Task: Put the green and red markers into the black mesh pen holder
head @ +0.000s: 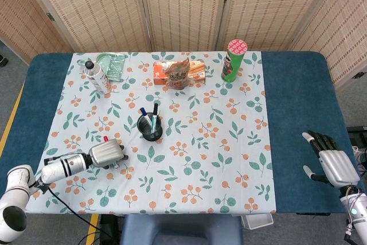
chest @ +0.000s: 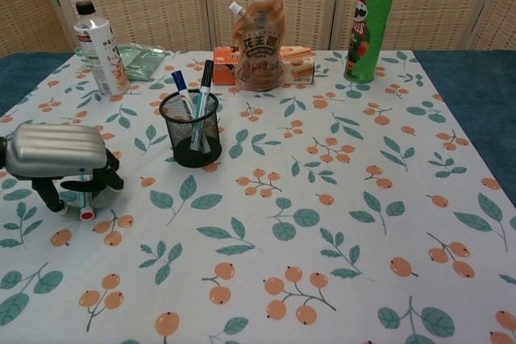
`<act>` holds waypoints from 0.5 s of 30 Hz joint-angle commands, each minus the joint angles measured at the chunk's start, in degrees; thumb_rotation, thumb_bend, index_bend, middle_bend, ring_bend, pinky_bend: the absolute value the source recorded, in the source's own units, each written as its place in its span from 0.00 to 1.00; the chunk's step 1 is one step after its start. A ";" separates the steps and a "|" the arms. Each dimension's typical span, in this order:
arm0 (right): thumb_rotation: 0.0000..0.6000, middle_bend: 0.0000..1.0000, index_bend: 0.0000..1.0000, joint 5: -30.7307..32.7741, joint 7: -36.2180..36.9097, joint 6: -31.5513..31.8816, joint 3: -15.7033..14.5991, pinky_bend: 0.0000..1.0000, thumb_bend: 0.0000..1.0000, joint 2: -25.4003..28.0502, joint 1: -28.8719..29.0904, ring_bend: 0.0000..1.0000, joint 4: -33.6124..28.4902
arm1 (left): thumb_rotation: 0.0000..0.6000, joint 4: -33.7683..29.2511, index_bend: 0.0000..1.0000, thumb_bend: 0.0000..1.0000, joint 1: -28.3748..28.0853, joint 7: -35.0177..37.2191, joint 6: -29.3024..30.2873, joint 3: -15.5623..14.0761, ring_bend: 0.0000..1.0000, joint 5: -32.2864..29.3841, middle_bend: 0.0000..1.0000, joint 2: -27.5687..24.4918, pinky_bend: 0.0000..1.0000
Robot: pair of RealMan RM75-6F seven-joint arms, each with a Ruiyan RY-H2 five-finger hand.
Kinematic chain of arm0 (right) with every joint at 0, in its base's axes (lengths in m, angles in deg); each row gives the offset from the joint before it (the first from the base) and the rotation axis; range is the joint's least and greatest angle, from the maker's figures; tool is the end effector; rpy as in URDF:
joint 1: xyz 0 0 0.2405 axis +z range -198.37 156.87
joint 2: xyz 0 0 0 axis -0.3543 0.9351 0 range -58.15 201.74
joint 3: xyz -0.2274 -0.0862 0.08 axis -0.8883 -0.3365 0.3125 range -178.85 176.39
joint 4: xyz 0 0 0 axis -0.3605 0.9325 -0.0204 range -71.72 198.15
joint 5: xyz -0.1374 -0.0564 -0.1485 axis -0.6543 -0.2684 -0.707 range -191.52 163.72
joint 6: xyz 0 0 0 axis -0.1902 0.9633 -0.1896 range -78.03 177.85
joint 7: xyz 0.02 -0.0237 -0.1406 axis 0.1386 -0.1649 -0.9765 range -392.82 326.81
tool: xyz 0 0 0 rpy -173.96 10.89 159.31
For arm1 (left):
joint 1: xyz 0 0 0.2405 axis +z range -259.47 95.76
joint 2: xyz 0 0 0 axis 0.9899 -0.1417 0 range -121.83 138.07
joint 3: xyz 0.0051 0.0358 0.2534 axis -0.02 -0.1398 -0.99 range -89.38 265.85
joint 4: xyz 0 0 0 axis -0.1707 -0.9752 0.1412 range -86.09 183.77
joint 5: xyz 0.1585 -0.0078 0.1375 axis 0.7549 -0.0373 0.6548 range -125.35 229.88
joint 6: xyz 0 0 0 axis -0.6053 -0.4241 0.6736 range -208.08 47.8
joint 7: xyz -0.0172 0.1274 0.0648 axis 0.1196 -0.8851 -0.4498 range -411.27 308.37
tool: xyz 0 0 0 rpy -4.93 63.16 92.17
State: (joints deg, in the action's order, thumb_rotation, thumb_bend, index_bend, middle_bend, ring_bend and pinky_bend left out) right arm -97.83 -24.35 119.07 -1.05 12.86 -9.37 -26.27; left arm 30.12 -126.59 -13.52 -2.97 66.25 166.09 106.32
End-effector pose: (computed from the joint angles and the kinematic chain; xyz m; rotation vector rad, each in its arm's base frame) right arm -0.3342 -0.2047 0.1578 1.5387 -1.0954 0.7480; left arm -0.2619 0.3579 0.0058 -2.5838 -0.3461 -0.8005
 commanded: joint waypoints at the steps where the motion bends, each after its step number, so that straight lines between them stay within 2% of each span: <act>1: 1.00 0.00 0.03 -0.13 0.02 0.11 -0.02 0.00 0.35 -0.01 0.00 0.00 0.00 | 1.00 -0.41 0.71 0.33 0.13 -0.18 0.93 0.66 0.59 -0.76 0.94 -0.63 0.84; 8: 1.00 0.00 0.03 -0.64 0.29 0.29 -0.15 0.00 0.35 0.03 0.03 0.00 0.02 | 1.00 -5.40 0.71 0.33 0.00 -1.36 4.25 2.94 0.59 -2.97 0.94 -4.32 0.84; 12: 1.00 0.00 0.03 -1.25 0.61 0.71 -0.31 0.00 0.35 0.17 -0.06 0.00 -0.08 | 1.00 -14.95 0.71 0.33 -0.15 3.09 3.97 6.40 0.59 -7.35 0.94 -8.76 0.84; 15: 1.00 0.00 0.03 -1.75 1.06 1.23 -0.46 0.00 0.35 0.33 -0.26 0.00 -0.14 | 1.00 -24.19 0.71 0.33 -0.58 3.49 3.64 9.63 0.59 -10.89 0.94 -13.39 0.85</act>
State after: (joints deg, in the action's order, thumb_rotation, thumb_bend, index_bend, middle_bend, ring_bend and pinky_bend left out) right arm -99.53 -23.32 120.25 -1.48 13.16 -9.59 -26.40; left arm 14.83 -126.76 -11.94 0.79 72.10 159.46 98.04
